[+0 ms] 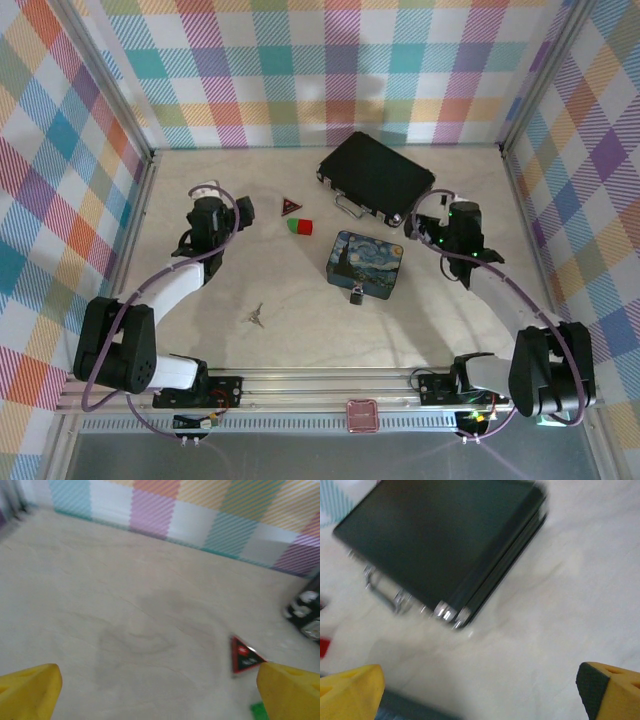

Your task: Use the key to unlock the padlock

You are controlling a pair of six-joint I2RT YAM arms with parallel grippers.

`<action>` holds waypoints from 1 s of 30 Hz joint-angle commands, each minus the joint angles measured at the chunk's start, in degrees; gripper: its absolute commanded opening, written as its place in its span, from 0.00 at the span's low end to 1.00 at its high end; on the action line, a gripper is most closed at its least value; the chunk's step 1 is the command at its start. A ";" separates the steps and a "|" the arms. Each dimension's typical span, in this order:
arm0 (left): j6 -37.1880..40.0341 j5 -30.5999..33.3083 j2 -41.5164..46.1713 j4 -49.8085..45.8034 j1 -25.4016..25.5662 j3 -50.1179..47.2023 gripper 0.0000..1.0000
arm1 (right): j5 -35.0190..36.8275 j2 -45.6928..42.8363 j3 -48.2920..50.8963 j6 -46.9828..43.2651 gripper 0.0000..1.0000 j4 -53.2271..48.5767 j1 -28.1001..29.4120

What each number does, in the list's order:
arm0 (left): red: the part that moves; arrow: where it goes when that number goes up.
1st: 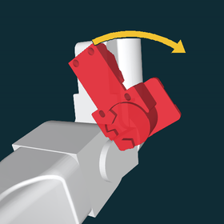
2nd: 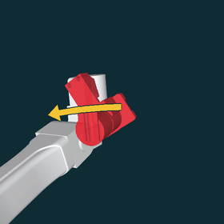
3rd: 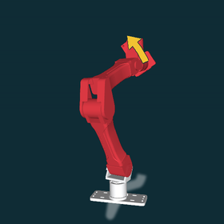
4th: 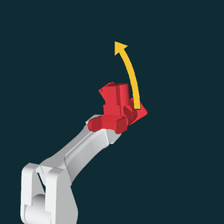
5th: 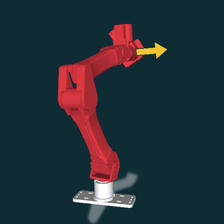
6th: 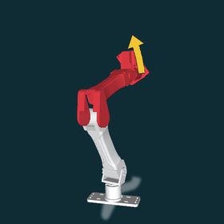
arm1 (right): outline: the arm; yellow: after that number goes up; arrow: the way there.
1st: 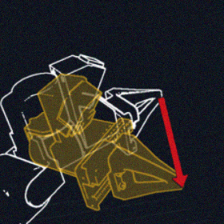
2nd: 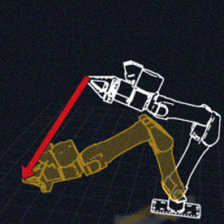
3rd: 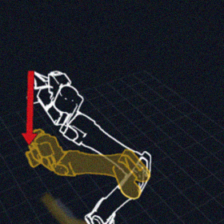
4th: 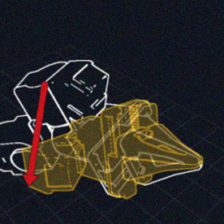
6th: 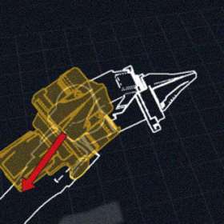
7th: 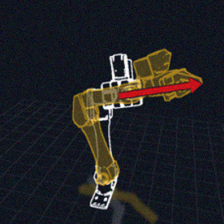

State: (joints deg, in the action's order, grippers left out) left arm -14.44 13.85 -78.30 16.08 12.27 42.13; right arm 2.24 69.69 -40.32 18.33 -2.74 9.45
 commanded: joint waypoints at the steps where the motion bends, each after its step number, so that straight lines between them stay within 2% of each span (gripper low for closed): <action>1: -10.94 -8.42 -1.57 -5.54 0.46 0.02 1.00 | -8.37 -0.54 -1.28 8.16 1.00 -15.58 2.21; 4: -15.29 -12.59 -2.44 -3.32 0.49 -1.54 1.00 | -14.33 -0.13 -0.21 11.09 0.96 -16.81 4.12; 9: -18.61 -17.75 -3.53 -0.78 0.65 -2.30 1.00 | -16.50 0.62 2.57 13.70 0.95 -12.71 9.08; 13: -18.65 -17.85 -2.77 -2.11 0.84 -2.31 1.00 | -20.17 4.02 2.09 13.29 0.88 -8.55 10.92; 16: -18.15 -17.04 -0.90 -3.77 0.82 -3.24 1.00 | -19.90 6.35 1.06 11.05 0.83 -6.06 11.70; 25: -17.69 -18.79 6.91 -11.09 0.88 -6.70 1.00 | -19.26 18.79 -10.37 -2.03 0.67 -5.35 12.08; 30: -17.73 -19.53 12.47 -19.79 1.38 -7.30 1.00 | -23.71 26.85 -17.81 -2.20 0.61 -4.11 12.21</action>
State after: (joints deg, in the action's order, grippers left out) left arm -31.99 -4.16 -68.47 3.31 12.73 35.38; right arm -17.76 93.69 -54.81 18.52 -8.43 21.10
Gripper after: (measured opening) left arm 0.998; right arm 0.619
